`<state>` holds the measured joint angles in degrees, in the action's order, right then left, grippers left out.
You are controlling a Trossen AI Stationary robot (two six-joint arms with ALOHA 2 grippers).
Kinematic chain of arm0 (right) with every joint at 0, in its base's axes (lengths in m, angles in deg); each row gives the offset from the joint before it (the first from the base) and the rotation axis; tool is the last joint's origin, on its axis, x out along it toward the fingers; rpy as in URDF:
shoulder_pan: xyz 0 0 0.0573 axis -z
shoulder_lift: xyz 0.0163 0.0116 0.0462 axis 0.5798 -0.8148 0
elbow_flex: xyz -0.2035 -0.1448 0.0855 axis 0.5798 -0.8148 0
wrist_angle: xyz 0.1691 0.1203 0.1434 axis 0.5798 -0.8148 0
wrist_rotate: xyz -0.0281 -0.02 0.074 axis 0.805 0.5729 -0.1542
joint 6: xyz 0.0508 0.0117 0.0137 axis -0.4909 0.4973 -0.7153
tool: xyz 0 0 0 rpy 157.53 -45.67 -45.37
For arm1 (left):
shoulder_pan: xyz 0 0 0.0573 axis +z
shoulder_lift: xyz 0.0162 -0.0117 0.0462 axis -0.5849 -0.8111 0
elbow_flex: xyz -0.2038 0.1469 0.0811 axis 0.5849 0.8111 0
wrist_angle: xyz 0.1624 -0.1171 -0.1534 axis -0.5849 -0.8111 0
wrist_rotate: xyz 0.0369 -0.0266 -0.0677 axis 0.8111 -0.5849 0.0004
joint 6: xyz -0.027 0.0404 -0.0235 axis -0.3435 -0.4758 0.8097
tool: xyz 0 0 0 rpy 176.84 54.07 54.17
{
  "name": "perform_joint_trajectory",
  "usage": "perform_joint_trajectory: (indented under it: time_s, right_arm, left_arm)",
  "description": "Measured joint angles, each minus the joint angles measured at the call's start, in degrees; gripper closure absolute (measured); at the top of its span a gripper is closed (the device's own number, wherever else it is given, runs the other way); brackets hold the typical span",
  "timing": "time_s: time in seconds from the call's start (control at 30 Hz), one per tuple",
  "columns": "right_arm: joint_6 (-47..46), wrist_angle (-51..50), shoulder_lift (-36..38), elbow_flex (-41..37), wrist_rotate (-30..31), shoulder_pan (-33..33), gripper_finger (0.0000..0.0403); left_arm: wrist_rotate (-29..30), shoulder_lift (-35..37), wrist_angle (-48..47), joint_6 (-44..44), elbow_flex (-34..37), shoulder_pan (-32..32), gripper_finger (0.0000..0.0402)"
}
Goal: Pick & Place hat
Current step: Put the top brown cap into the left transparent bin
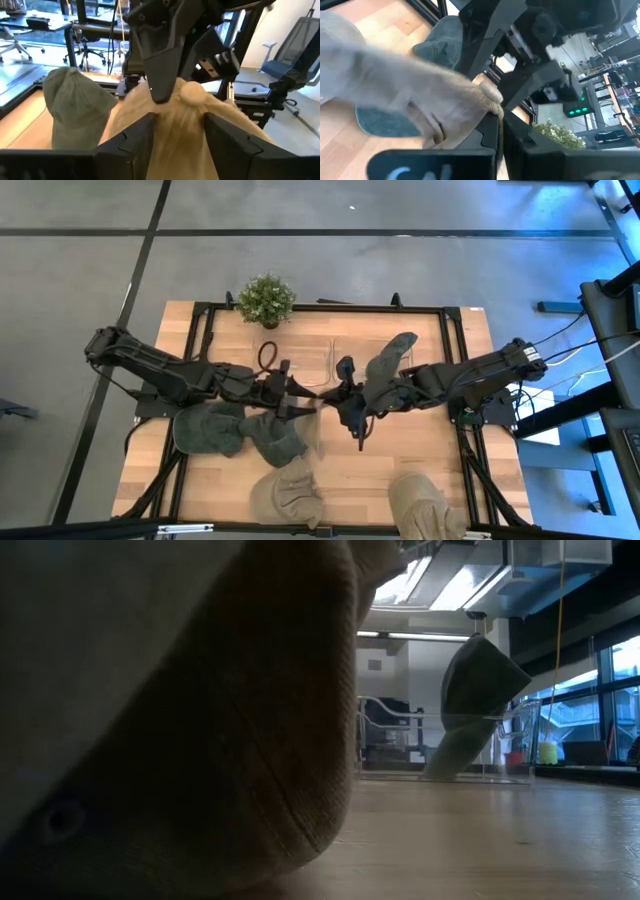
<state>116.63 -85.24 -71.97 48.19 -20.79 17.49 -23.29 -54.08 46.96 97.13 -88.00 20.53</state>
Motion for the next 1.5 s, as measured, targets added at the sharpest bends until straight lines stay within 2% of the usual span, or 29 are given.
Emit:
perform_joint_trajectory:
  time_s: [0.23,0.43,0.8,1.0,1.1,1.2,1.33,1.5]
  right_arm:
    - [-0.02,0.85,-0.79,0.00,0.31,0.12,0.0389]
    - [-0.02,4.76,-0.85,-0.02,0.00,0.12,0.0389]
    - [-0.05,3.63,-0.85,-0.02,0.18,0.12,0.0389]
    - [-0.16,3.71,-0.85,0.00,3.54,-0.12,0.0389]
    - [0.14,3.68,-0.85,0.00,4.94,-0.46,0.0386]
    - [-0.07,3.44,-0.85,0.00,5.85,-0.75,0.0367]
    - [-0.29,3.21,-0.52,0.00,7.10,-1.14,0.0311]
    - [-0.03,2.61,1.05,-0.02,20.40,-3.07,0.0252]
  left_arm:
    - [0.50,-0.60,0.83,0.13,0.04,0.39,0.0215]
    - [0.72,-0.60,1.21,0.97,0.02,0.44,0.0227]
    - [0.76,-0.02,0.75,-0.93,0.02,0.44,0.0327]
    - [1.27,0.14,0.89,-1.40,0.02,0.52,0.0389]
    - [1.27,0.14,1.04,-2.42,0.02,0.52,0.0392]
    - [1.21,0.14,0.99,-2.48,0.02,0.52,0.0391]
    - [0.53,0.17,0.84,-2.49,0.02,1.05,0.0394]
    - [0.13,2.68,0.59,-4.49,0.02,3.44,0.0395]
